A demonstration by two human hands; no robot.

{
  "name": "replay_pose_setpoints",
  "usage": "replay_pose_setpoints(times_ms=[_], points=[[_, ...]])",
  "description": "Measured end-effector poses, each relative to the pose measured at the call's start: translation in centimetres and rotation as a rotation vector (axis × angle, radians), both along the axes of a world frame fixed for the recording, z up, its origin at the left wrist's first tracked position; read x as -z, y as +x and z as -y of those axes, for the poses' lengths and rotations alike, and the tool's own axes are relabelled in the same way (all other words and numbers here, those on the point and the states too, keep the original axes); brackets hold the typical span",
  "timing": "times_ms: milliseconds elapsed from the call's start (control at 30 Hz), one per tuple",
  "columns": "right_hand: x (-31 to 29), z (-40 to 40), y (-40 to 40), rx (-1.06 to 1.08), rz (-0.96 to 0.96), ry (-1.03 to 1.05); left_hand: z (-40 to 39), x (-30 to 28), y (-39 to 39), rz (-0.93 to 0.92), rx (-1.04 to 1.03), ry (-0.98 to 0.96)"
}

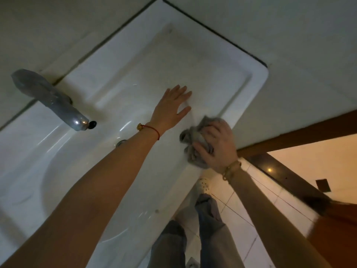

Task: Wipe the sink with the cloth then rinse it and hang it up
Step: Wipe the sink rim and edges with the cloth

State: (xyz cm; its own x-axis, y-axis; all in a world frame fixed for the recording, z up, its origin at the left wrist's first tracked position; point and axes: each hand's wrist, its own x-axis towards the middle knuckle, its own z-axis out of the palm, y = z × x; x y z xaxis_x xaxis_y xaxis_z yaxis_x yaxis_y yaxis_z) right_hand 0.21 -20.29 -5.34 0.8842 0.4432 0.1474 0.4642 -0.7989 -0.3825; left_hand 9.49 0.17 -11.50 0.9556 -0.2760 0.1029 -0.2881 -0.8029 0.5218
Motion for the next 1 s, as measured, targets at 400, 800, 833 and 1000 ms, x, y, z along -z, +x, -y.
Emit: replay_pose_setpoints(times_ms=[400,800,833,1000], points=[[0.7,3.1,5.8,0.008,0.072,0.017,-0.7,0.5,0.2,0.026,0.039,0.008],[0.8,3.7,5.2,-0.274,0.087,0.126,-0.6,0.9,0.2,0.033,0.019,0.04],[0.6,4.5,7.4,-0.145,0.094,0.114,-0.6,0.8,0.1,0.031,0.017,0.039],[1.1,1.7,3.8,0.027,0.07,0.069,-0.4,0.5,0.1,0.023,0.019,0.031]])
